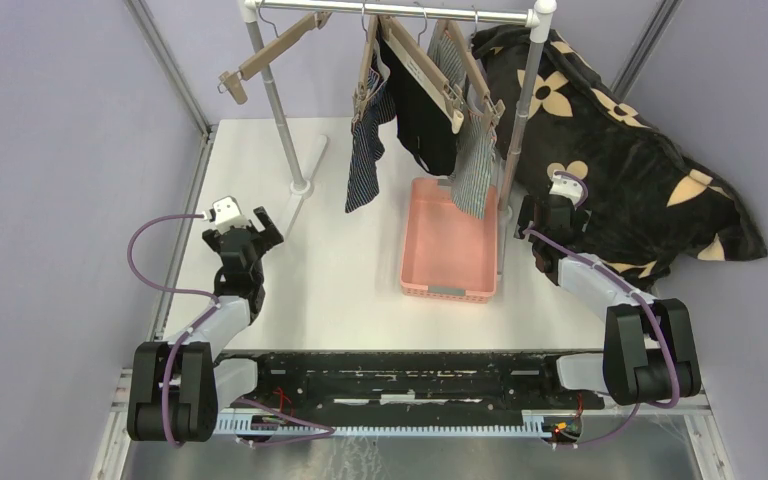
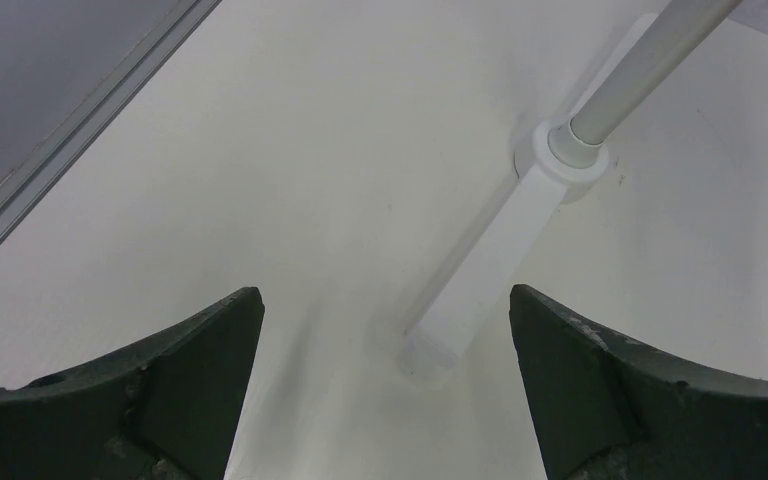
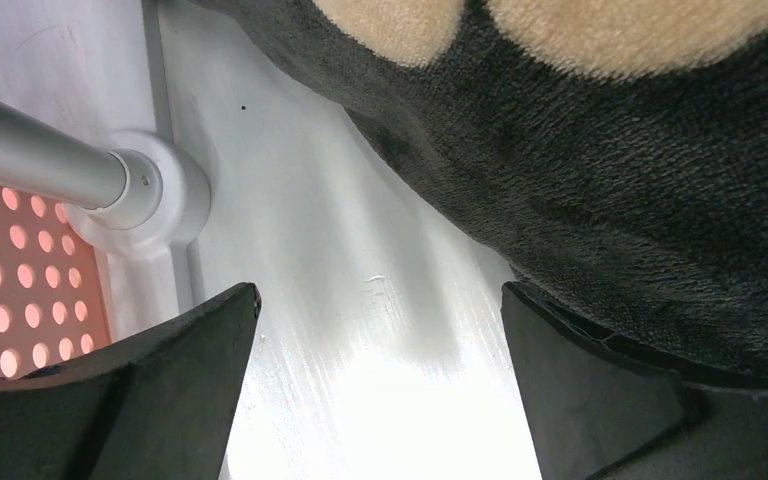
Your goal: Remove the underwear clipped to the hanger
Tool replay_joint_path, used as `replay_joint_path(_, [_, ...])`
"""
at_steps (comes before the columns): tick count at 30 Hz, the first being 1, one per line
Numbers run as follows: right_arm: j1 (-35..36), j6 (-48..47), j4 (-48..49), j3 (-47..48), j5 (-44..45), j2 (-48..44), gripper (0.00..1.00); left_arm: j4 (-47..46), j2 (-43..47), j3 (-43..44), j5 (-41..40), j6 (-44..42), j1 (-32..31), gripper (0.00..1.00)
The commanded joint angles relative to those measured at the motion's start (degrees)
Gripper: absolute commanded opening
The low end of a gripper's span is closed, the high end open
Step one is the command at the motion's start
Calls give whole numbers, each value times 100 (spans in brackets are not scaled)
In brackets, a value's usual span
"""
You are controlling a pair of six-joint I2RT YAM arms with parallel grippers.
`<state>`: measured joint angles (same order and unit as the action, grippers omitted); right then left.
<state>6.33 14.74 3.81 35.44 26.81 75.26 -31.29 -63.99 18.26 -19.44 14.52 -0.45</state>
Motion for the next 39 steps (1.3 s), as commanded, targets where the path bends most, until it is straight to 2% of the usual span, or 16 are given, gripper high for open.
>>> replay_joint_path(1, [-9,6,151,130,-53,-53,100,-132,44,124,-126,191,-3,99])
replay_joint_path(18, [-9,52,7,260,82,84,100,-190,69,103,-110,209,1,99])
replay_joint_path(26, [-9,59,16,317,-35,161,100,-406,477,-76,146,209,1,99])
replay_joint_path(33, [-13,55,289,46,-217,-82,100,565,911,258,419,-37,3,99])
replay_joint_path(39, [-13,97,194,48,-97,-175,100,1644,929,1239,939,198,1,99])
